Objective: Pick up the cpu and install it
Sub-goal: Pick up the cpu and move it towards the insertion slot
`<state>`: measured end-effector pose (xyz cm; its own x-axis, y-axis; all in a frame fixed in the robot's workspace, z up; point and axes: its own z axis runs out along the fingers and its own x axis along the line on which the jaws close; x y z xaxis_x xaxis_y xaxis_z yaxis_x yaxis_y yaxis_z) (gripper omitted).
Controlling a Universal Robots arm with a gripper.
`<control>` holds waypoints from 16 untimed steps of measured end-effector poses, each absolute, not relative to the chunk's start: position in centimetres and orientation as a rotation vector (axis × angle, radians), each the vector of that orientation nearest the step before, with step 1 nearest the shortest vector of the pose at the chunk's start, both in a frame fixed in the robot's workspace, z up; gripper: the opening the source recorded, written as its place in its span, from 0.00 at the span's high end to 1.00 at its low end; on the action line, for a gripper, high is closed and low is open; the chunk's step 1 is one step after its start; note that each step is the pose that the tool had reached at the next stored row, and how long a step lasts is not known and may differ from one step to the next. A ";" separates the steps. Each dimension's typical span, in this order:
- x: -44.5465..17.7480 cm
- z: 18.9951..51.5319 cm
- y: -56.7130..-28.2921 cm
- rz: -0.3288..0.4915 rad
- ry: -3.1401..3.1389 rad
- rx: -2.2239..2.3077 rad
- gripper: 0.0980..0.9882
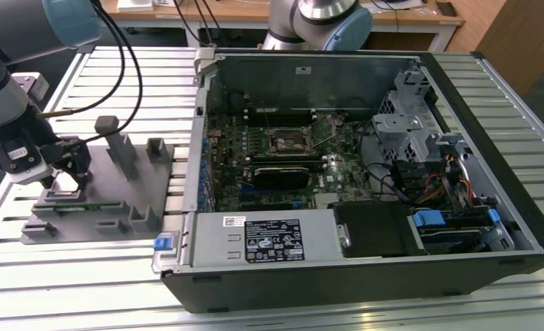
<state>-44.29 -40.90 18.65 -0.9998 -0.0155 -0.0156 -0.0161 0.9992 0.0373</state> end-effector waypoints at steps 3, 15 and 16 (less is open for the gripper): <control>-44.3 18.6 -40.9 0.059 3.126 -0.024 0.41; -44.3 18.6 -40.9 0.059 3.126 -0.024 0.50; -44.3 18.6 -40.9 0.059 3.126 -0.024 0.50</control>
<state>-44.28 -40.90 18.65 -0.9998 -0.0153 -0.0156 -0.0159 0.9992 0.0376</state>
